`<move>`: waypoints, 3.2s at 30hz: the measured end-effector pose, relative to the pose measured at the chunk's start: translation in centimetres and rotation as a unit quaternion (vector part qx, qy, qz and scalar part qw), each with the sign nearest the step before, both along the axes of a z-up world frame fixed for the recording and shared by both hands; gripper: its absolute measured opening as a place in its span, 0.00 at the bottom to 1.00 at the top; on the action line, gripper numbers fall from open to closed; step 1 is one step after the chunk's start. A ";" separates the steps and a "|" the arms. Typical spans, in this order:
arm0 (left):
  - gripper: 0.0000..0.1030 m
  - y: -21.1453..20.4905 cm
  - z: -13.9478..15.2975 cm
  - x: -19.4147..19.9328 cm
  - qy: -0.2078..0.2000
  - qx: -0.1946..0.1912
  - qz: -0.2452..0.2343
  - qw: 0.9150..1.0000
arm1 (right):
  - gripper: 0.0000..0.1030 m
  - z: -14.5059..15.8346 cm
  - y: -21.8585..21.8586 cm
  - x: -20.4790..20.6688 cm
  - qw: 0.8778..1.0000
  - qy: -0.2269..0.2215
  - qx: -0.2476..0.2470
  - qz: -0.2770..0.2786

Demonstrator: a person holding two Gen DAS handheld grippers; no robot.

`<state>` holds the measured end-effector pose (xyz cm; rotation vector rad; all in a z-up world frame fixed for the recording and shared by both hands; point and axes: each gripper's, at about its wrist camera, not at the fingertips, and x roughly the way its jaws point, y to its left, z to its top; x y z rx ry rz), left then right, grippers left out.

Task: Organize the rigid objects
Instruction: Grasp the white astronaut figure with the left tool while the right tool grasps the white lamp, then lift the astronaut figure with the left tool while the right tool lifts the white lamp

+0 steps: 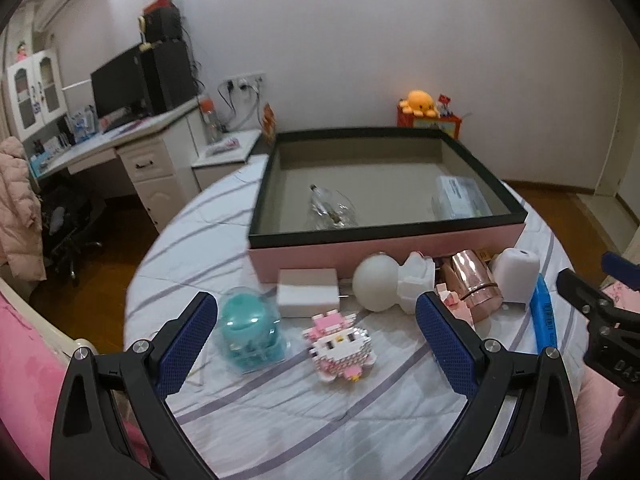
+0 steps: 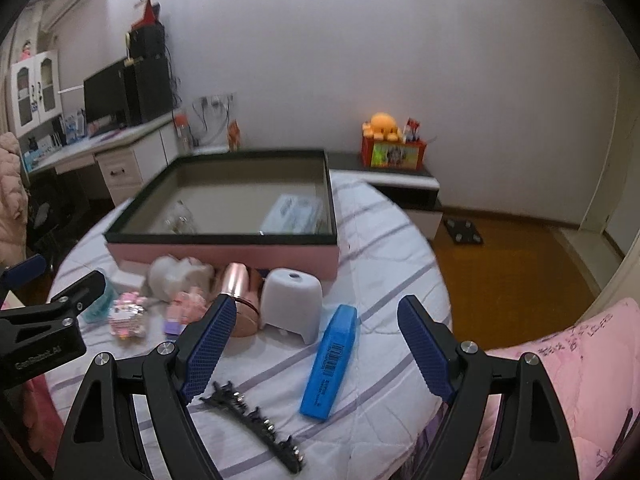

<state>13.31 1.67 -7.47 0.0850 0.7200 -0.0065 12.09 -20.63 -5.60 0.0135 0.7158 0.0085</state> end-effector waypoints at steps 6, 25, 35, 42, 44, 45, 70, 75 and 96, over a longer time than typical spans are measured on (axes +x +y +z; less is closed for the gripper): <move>0.98 -1.0 -1.4 2.8 0.032 0.000 -0.013 0.999 | 0.82 -2.3 -0.5 3.2 0.999 0.046 0.016 0.014; 1.00 -1.7 -2.4 6.3 0.105 -0.058 -0.043 0.992 | 0.55 -5.0 -0.4 7.1 0.991 0.096 0.055 0.072; 1.00 -4.3 -4.3 8.1 0.120 -0.039 -0.038 0.991 | 0.55 -4.8 -1.9 7.1 0.993 0.093 0.057 0.055; 0.73 -5.0 -4.6 8.6 0.141 -0.037 -0.043 0.988 | 0.55 -4.9 -2.1 7.5 0.992 0.095 0.063 0.059; 0.73 -5.0 -4.4 8.2 0.138 -0.033 -0.046 0.989 | 0.55 -4.8 -2.2 7.5 0.992 0.094 0.066 0.059; 0.72 -4.9 -4.3 8.0 0.137 -0.034 -0.046 0.989 | 0.55 -4.8 -2.3 7.5 0.991 0.094 0.069 0.059; 0.72 -1.6 1.7 3.7 0.042 -0.043 -0.025 0.998 | 0.55 1.1 -2.0 4.3 0.996 0.006 0.082 0.036; 0.72 -0.8 4.6 1.8 -0.002 -0.048 -0.023 0.999 | 0.55 4.1 -1.7 2.3 0.995 -0.038 0.081 0.039; 0.72 1.2 11.3 -6.1 -0.131 -0.052 -0.014 0.990 | 0.55 9.7 1.5 -5.8 0.985 -0.150 0.050 0.065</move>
